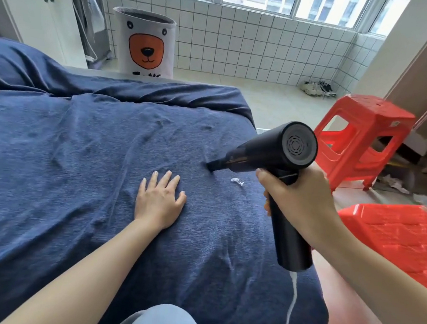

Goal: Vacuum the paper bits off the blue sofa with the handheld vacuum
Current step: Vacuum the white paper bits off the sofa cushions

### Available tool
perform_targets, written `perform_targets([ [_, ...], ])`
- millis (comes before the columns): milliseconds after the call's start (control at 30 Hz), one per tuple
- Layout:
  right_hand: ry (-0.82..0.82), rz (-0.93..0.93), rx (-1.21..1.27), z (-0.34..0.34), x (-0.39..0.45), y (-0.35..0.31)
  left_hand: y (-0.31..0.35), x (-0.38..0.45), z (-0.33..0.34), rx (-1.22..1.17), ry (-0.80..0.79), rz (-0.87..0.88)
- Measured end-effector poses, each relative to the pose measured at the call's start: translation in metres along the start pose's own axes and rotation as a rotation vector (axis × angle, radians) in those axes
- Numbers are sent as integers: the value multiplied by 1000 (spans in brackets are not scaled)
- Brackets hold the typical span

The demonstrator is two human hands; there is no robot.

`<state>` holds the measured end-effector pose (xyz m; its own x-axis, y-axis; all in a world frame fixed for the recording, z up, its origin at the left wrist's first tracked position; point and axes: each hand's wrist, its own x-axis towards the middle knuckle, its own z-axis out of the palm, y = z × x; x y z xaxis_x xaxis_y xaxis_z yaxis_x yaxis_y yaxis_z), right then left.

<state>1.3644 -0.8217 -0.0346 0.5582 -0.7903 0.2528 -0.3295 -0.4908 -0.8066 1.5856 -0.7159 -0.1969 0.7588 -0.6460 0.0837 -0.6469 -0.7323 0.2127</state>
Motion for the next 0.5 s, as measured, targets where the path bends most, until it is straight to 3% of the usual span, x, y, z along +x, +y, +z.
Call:
perform_targets([
  [500, 83, 41, -129, -65, -45, -7, -1, -5, -3, -13, -18, -14],
])
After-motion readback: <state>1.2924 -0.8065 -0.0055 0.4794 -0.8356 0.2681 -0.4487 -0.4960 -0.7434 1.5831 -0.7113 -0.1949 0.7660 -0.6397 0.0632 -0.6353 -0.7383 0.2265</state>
